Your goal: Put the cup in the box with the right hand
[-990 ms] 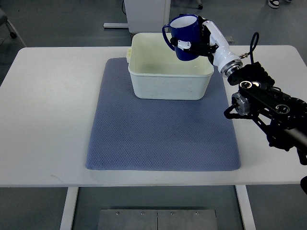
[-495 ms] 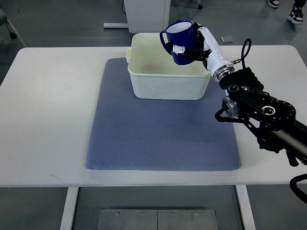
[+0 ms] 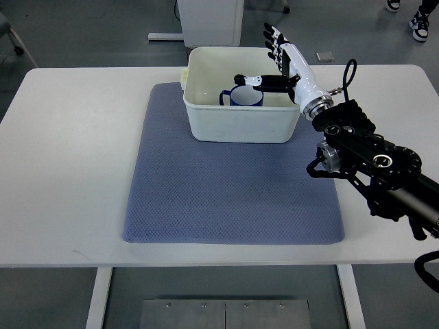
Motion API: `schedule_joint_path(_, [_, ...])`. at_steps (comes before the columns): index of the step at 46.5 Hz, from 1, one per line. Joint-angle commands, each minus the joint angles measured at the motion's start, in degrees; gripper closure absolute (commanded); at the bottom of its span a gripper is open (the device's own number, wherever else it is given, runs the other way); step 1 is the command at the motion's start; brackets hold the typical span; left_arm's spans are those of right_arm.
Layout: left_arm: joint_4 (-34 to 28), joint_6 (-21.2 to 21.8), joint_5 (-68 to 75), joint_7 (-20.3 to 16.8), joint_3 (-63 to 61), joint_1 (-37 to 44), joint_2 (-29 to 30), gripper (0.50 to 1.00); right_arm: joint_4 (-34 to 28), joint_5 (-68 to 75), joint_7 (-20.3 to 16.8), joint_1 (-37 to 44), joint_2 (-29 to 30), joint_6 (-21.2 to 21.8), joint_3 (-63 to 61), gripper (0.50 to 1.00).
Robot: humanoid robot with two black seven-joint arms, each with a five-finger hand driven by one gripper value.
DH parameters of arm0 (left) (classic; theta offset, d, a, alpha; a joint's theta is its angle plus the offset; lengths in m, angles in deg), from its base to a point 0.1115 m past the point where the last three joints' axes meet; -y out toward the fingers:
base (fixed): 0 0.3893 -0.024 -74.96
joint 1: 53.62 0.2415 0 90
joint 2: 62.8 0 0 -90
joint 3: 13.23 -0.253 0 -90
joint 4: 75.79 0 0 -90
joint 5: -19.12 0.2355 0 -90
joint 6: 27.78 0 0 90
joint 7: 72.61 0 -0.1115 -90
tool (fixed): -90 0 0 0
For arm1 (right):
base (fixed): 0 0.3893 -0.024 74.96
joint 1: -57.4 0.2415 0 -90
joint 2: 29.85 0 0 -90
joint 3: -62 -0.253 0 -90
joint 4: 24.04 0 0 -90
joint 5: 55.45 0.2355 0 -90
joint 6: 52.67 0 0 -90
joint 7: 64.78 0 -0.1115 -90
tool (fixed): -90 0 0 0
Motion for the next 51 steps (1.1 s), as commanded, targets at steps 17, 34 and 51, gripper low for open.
schedule_joint_path(17, [0.0, 0.0, 0.0, 0.1, 0.0, 0.0, 0.0, 0.5, -1.4, 0.3, -0.3, 0.4, -4.6, 0.5, -0.8, 0.507])
schedule_joint_path(34, [0.0, 0.0, 0.0, 0.1, -0.2, -0.1, 0.0, 0.5, -3.7, 6.2, -4.4, -4.0, -13.7, 8.7, -12.0, 0.505])
schedule_joint_path(51, [0.0, 0.0, 0.0, 0.1, 0.0, 0.0, 0.0, 0.5, -4.2, 6.2, -12.1, -14.5, -13.1, 16.8, -31.3, 0.502])
